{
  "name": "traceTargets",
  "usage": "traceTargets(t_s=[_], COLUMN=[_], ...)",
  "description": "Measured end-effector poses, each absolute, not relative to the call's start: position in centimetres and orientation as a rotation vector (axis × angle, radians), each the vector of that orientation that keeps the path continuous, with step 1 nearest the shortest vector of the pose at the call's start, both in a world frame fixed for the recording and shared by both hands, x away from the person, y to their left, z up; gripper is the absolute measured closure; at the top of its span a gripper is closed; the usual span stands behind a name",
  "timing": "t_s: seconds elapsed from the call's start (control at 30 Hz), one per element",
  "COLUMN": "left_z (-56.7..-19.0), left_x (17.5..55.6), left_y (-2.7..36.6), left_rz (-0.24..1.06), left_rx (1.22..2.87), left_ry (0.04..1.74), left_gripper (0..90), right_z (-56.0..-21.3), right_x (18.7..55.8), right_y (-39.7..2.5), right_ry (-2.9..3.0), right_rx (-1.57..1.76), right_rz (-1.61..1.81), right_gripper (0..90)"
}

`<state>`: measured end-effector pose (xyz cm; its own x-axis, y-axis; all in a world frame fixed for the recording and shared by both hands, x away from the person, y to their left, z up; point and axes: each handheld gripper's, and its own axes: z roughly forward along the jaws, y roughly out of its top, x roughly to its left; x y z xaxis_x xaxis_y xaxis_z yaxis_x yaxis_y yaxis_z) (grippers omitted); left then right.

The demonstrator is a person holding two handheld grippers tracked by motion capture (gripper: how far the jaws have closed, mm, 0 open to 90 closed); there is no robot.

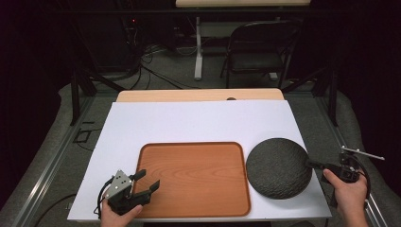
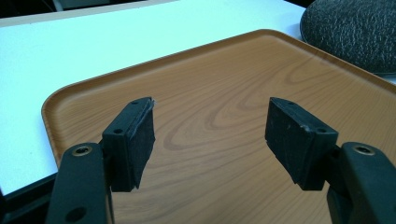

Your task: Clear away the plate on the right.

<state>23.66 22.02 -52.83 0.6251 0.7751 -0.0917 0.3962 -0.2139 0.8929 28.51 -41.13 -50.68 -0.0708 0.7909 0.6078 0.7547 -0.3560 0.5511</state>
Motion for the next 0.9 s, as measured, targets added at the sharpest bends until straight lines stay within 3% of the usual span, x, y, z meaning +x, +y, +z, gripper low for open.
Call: traceTargets(t_s=[0.43, 0.9], left_z=[-52.9, -52.9], left_x=[23.7, 23.8], left_y=[22.0, 22.2], left_rz=[0.461, 0.456], left_rx=[1.829, 1.822], left_ry=[0.946, 0.953], left_gripper=[33.0, 33.1], right_z=[-49.5, -45.7], right_x=[30.4, 32.7], right_y=[-41.1, -39.1], right_ry=[1.855, 2.024], right_rx=[2.149, 2.08], right_rz=[1.36, 1.218], right_gripper=[86.7, 87.9])
